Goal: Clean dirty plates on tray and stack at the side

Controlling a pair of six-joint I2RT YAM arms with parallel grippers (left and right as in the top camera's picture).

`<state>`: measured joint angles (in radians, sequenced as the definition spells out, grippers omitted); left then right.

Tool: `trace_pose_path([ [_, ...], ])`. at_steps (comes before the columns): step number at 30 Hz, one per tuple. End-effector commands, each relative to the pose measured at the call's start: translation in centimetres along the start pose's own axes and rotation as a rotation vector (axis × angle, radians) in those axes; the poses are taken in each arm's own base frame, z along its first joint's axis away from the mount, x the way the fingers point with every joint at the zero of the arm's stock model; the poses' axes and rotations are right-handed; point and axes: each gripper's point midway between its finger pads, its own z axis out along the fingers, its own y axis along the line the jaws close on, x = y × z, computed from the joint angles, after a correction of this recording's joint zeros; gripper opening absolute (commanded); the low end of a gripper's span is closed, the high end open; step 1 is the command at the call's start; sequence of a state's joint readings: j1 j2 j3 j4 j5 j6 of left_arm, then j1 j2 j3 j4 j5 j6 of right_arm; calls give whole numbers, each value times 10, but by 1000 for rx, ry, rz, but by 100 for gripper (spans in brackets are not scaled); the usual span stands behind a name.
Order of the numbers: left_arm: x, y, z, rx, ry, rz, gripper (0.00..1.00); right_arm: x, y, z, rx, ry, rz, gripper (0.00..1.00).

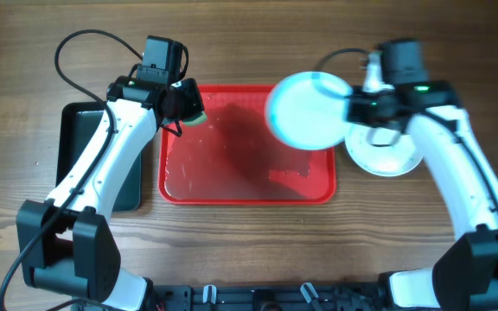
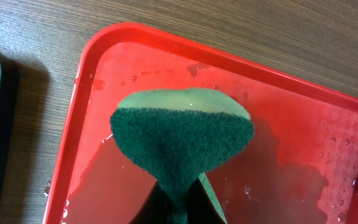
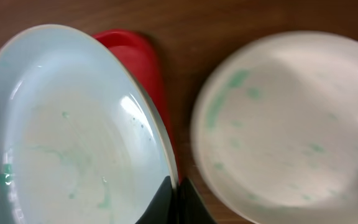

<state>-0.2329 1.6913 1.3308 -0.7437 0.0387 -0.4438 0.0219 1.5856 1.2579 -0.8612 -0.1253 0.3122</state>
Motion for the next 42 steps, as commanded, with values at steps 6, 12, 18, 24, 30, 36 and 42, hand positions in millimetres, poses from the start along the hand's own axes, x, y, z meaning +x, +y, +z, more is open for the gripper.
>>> trace_pose_path([
  [6, -4, 4, 2, -15, -8, -21, 4, 41, -149, 24, 89, 30, 507, 4],
  [12, -4, 4, 2, -15, -8, -21, 4, 50, -161, 34, 126, 19, 517, 17],
  [18, -5, 6, 2, -20, -11, -23, 4, 20, -129, 28, -83, -40, 466, 45],
  [24, -7, 62, -18, -147, 5, -119, 4, -12, -32, -12, -271, -22, 143, 62],
  [30, 1, 186, -46, -464, 50, -328, 4, 18, 49, 1, -69, 11, -166, 81],
  [36, 19, 255, -11, -528, 93, -486, 4, 34, 91, 3, -105, 0, -269, 81],
  [42, 47, 260, 27, -521, 204, -493, 14, 34, 91, 3, -106, -1, -272, 81],
])
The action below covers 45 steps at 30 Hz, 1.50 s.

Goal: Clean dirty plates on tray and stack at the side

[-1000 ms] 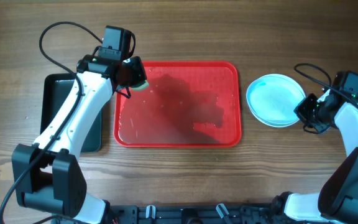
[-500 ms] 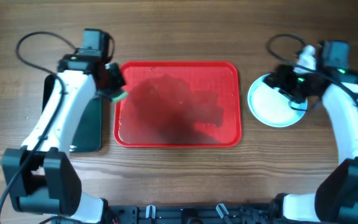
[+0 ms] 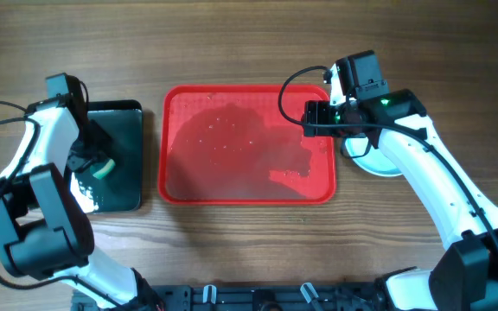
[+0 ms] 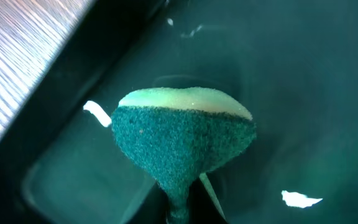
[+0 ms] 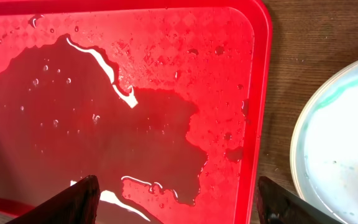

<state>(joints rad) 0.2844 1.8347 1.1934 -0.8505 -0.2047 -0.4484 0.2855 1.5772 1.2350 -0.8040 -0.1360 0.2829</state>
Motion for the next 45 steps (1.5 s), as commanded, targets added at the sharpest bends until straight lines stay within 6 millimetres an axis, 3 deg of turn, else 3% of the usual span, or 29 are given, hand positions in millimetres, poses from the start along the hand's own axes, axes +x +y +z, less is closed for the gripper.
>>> trace_pose_path([
  [1, 4, -2, 9, 9, 27, -10, 20, -6, 0, -4, 10, -24, 3, 81],
  [4, 3, -2, 8, 10, 24, -10, 100, -6, 0, -4, 11, -23, 1, 81],
  [6, -1, -1, -6, 15, 13, -12, 100, -7, -1, -4, 15, -26, 1, 81],
  [8, -19, -4, -49, 47, -41, -18, 100, -10, 0, -7, 15, -33, -4, 81],
  [10, -34, -10, -107, 103, -130, -12, 100, -18, 4, -19, 13, -45, -30, 81],
  [11, -37, -12, -132, 131, -171, -7, 100, -24, 4, -28, 28, -61, -32, 81],
  [13, -37, -21, -191, 221, -294, 14, 100, -46, 2, -65, 82, -143, -35, 82],
  [15, -28, -25, -219, 280, -353, 35, 100, -63, 2, -104, 115, -229, -36, 82],
  [17, -21, -26, -234, 311, -385, 47, 100, -78, 7, -169, 121, -383, -34, 82],
  [18, -21, -25, -235, 313, -388, 46, 100, -73, 14, -230, 77, -527, -32, 100],
  [19, -21, -25, -235, 312, -387, 46, 100, -65, 16, -255, 56, -587, -32, 100],
  [24, -21, -25, -235, 313, -387, 46, 100, -39, 23, -313, -18, -726, -48, 100],
  [26, -21, -25, -235, 313, -387, 46, 100, -33, 10, -326, 37, -765, -25, 100],
  [29, -21, -25, -235, 313, -388, 46, 100, -30, -3, -331, 109, -783, 1, 100],
  [32, -21, -25, -235, 313, -388, 46, 100, -19, -6, -316, 122, -703, -2, 100],
  [37, -21, -25, -235, 313, -387, 46, 100, -39, -5, -298, 153, -752, -124, 100],
  [40, -21, -25, -235, 313, -387, 46, 100, -39, 11, -268, 79, -810, -357, 100],
  [45, -21, -25, -235, 313, -387, 46, 100, -10, -4, -200, -54, -915, -447, 100],
])
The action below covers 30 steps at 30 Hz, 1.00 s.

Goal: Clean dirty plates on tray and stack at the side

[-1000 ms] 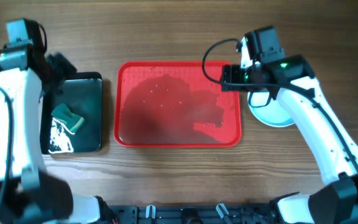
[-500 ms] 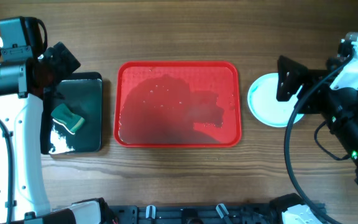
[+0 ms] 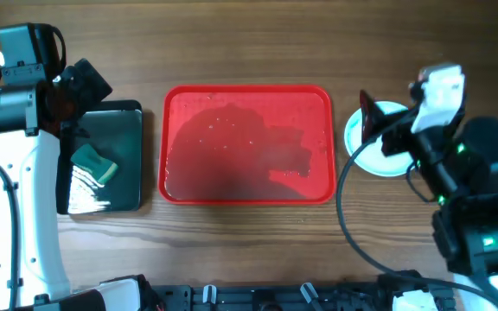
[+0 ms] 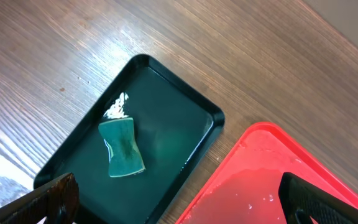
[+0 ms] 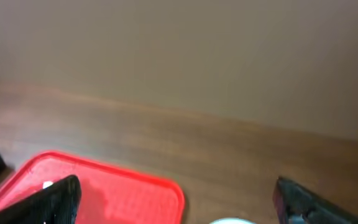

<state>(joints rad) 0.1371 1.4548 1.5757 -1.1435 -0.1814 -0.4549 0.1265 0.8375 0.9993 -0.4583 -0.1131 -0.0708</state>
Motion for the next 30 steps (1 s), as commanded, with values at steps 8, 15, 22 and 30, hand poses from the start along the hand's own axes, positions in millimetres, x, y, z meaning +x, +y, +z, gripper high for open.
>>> trace_pose_path([
  [8, 1, -3, -1, 11, 1, 1, 100, 111, 33, -17, -124, -288, -110, 100],
  [15, 1, -3, -1, 12, 1, 1, 100, 143, 38, -22, -86, -425, -126, 100],
  [22, 1, -3, -1, 11, 1, 1, 100, 169, 38, -15, -92, -316, -80, 100],
  [30, 1, -3, -1, 12, 1, 1, 100, 171, 38, -14, -102, -304, -27, 100],
])
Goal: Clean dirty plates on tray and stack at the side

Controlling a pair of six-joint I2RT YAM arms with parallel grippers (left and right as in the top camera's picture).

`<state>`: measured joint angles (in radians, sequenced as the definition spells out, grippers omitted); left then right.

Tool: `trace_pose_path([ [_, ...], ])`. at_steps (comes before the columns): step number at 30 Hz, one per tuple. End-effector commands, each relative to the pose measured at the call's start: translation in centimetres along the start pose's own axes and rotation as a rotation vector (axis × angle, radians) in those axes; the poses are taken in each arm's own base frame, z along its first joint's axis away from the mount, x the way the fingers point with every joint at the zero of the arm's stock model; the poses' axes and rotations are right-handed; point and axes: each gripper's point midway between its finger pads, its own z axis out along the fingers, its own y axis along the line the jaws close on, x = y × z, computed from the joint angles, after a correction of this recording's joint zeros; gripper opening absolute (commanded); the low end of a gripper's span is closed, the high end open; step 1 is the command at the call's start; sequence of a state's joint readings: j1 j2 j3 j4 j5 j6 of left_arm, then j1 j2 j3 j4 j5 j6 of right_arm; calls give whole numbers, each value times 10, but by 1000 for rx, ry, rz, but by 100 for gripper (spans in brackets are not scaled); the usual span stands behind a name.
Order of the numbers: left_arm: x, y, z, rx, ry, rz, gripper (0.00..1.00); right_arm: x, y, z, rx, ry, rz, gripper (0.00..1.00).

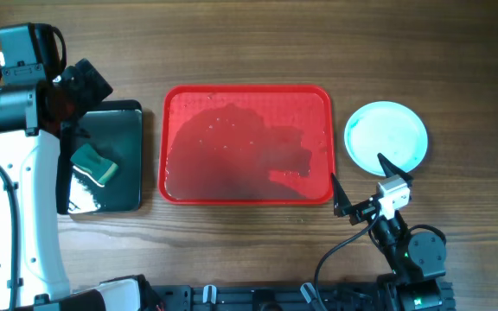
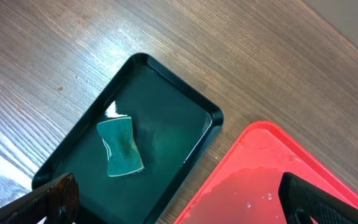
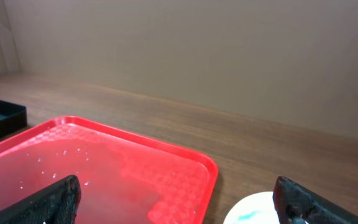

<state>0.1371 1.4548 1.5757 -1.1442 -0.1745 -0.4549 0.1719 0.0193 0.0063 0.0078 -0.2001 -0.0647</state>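
Observation:
The red tray (image 1: 247, 145) lies mid-table, wet, with no plates on it; the right wrist view has its near corner (image 3: 185, 168). Right of it sits the stack of pale plates (image 1: 386, 136) with faint green smears. The green sponge (image 1: 93, 164) lies in a dark tray (image 1: 128, 194), also in the left wrist view as sponge (image 2: 122, 147). My left gripper (image 1: 74, 93) hangs open high over the dark tray's far end. My right gripper (image 1: 366, 186) is open and empty, low at the front right, just in front of the plates.
The dark tray (image 2: 173, 118) holds water and stands left of the red tray (image 2: 272, 186) with a narrow strip of wood between them. A plate edge (image 3: 260, 208) shows by the right fingers. Bare wooden table surrounds everything.
My right arm has gone from beside the plates to low at the table's front right, leaving the plate stack uncovered. The left arm and sponge have not moved.
First my left gripper held the sponge over the red tray while my right held a plate above the tray's right end. Then the sponge was in the dark tray and the plate on the stack. Later the sponge lay released, and now both grippers are open.

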Motion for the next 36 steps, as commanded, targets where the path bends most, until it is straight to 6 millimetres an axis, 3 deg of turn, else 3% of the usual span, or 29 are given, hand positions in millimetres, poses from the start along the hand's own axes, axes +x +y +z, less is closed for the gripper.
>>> trace_pose_path([
  [1, 0, -2, -1, 6, -3, 1, 100, -2, -2, 0, 12, -9, 18, 100],
  [10, -1, -2, -4, 10, -11, -1, 100, -2, -2, 0, 12, -9, 17, 100],
  [12, -5, 5, -20, 2, -61, 20, 100, -2, -2, 0, 12, -9, 17, 100],
  [14, -9, 3, -55, 89, -171, 4, 100, -2, -2, 0, 12, -9, 17, 100],
  [17, 5, -5, -80, 265, -317, -3, 100, -2, -2, 0, 12, -9, 17, 100],
  [21, 50, -7, -73, 491, -457, 3, 100, -2, -2, 0, 12, -9, 17, 100],
  [24, 89, -8, -50, 613, -552, 41, 100, -2, -2, 0, 12, -9, 18, 100],
  [30, 131, -4, -28, 719, -764, 169, 100, -2, -2, 0, 12, -9, 17, 100],
  [36, 150, 3, -8, 676, -838, 288, 100, -2, -2, 0, 12, -9, 17, 100],
])
